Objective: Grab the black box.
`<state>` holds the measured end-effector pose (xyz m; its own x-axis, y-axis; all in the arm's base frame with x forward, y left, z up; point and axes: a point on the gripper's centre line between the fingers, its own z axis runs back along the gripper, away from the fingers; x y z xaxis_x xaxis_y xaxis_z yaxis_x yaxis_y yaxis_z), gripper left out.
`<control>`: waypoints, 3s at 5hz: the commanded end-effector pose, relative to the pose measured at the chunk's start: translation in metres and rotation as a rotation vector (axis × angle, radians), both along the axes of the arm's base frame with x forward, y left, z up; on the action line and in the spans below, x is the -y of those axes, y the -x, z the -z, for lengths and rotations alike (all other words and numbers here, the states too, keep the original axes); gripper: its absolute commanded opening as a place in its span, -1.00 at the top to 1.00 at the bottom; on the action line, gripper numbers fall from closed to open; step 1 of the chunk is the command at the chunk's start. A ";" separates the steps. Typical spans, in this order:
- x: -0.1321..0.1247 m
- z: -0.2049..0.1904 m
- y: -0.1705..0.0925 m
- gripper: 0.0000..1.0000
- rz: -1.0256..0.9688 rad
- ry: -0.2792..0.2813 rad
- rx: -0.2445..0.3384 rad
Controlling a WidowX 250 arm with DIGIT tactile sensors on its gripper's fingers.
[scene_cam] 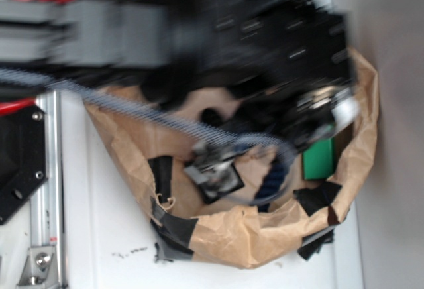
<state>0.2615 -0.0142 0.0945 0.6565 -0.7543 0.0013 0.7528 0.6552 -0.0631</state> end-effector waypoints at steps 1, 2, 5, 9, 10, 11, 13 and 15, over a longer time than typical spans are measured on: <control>0.005 -0.028 0.029 -1.00 0.019 -0.011 0.071; 0.003 -0.032 0.024 -1.00 0.016 -0.003 0.076; 0.014 0.021 -0.002 -1.00 0.137 -0.045 0.008; 0.061 0.034 0.024 -1.00 0.301 0.130 -0.036; 0.070 0.040 0.027 -1.00 0.275 0.124 -0.021; 0.071 0.055 0.020 -1.00 0.233 0.095 -0.007; 0.071 0.076 0.004 0.89 0.022 0.055 -0.004; 0.024 0.031 0.002 1.00 -0.170 -0.010 0.011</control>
